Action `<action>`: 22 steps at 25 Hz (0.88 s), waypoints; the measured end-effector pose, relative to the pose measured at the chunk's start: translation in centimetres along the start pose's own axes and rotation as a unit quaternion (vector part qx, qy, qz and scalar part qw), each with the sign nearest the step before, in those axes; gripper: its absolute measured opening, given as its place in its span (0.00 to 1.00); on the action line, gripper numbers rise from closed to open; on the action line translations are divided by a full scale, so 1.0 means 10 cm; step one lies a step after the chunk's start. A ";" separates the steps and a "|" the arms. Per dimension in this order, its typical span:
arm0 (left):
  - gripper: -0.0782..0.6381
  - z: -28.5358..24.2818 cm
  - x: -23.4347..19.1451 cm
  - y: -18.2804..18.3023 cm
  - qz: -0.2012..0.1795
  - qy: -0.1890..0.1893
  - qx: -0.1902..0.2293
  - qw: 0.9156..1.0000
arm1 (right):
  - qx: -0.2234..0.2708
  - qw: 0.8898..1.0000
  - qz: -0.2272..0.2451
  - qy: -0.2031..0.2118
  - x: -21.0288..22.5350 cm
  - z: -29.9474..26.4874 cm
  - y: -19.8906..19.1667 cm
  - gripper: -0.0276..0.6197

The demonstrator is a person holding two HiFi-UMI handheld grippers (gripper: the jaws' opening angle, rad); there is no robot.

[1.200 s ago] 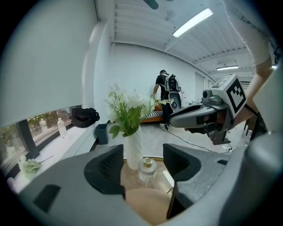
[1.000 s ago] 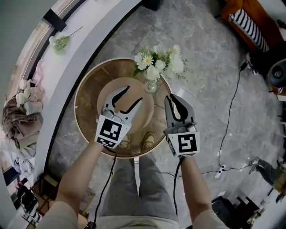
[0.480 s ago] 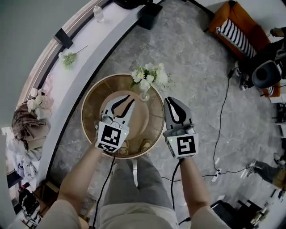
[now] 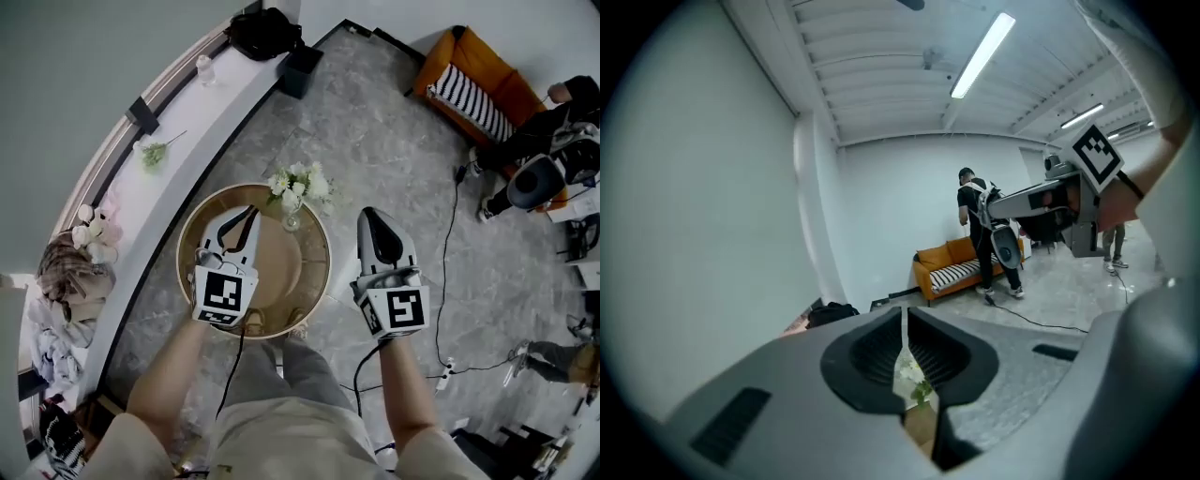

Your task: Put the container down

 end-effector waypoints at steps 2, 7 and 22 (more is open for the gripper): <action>0.15 0.11 -0.05 0.28 -0.003 0.015 0.016 1.000 | 0.010 1.000 -0.001 0.001 0.03 0.03 0.26 0.06; 0.14 0.25 -0.06 0.84 -0.020 -0.007 0.036 0.999 | 0.040 0.999 -0.001 -0.008 0.05 0.08 0.83 0.06; 0.12 1.11 -0.20 2.65 -0.016 0.026 0.149 0.988 | 0.146 0.988 0.029 0.025 -0.20 0.81 2.68 0.06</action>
Point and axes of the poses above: the fingertips, and each gripper's own axes: z backward along the fingers, x to its right, y out of its top, the point moved 5 cm from there along z, backward along the fingers, and after that the axes turned 11 degrees about x, right-handed, at the moved point
